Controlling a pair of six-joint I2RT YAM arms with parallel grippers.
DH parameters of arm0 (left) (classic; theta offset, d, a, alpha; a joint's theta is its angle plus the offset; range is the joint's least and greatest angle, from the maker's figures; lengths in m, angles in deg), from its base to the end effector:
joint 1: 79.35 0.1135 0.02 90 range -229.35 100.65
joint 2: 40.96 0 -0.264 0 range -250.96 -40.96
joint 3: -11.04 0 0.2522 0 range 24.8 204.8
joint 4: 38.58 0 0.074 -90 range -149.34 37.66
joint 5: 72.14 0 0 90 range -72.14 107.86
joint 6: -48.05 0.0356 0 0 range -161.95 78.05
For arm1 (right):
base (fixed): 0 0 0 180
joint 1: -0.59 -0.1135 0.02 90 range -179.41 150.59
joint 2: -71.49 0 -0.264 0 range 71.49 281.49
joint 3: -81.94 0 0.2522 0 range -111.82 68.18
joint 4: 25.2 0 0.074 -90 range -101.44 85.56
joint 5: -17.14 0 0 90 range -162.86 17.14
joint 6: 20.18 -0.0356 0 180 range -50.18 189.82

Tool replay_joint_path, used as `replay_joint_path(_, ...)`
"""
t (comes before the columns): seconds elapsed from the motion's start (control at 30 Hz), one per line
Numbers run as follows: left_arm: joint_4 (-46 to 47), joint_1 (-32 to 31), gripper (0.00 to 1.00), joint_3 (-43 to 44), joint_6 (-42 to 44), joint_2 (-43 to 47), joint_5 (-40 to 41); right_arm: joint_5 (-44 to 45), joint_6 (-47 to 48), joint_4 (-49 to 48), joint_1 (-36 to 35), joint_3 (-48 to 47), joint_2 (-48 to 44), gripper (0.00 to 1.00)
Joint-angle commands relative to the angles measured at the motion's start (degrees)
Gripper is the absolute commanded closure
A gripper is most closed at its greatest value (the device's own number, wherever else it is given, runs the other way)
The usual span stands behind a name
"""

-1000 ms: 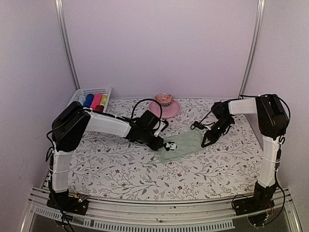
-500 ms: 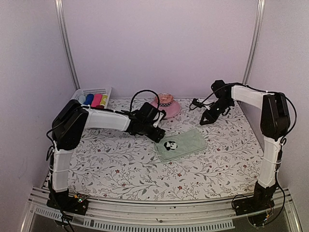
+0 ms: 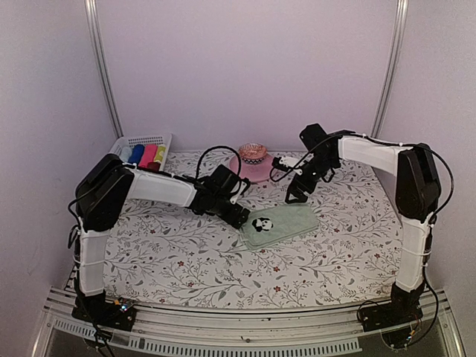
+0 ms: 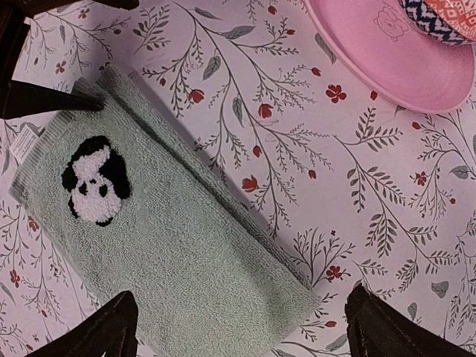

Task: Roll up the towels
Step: Smooth out the towel at the center of the board, then rotate the towel at the center of the board.

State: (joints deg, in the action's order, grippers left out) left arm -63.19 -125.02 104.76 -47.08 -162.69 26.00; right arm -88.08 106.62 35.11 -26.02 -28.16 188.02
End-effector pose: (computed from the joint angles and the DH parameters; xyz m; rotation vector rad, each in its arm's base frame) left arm 0.3165 -0.3168 0.1328 0.8053 2.3532 -0.2010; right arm 0.3814 0.2016 0.2219 -1.4814 2.2569 0.3098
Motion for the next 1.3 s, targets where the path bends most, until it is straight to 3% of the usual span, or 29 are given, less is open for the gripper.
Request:
replay_joint_path(0.0, -1.9, -0.7, 0.05, 0.5, 0.7, 0.8, 1.1, 2.9, -1.6, -4.0, 0.9, 2.9, -4.3, 0.01)
replay_joint_path(0.23, -3.9, -1.4, 0.05, 6.6, 3.2, -6.4, 8.7, 9.6, -3.1, -9.6, 0.9, 6.7, -8.6, 0.01)
replay_joint_path(0.47, -3.5, -2.0, 0.04, 19.8, 6.6, -15.9, 16.0, 15.9, -5.7, -14.7, 3.2, 9.5, -12.0, 0.01)
replay_joint_path(0.67, -0.7, -2.3, 0.03, 35.8, 6.7, -22.8, 18.4, 16.1, -4.0, -20.1, 7.5, 15.4, -16.5, 0.01)
replay_joint_path(0.77, 0.5, -2.3, 0.03, 39.0, 5.0, -22.9, 16.9, 12.4, -4.2, -20.3, 9.3, 16.8, -17.0, 0.01)
replay_joint_path(1.03, 6.7, -2.2, 0.03, 26.0, 2.7, -7.4, 15.3, 13.6, 2.0, -14.2, 9.5, 17.0, -11.7, 0.01)
replay_joint_path(1.27, 11.5, -3.1, 0.03, 5.1, -0.4, 7.4, 13.7, 15.3, 6.4, -13.4, 9.0, 18.8, -11.4, 0.01)
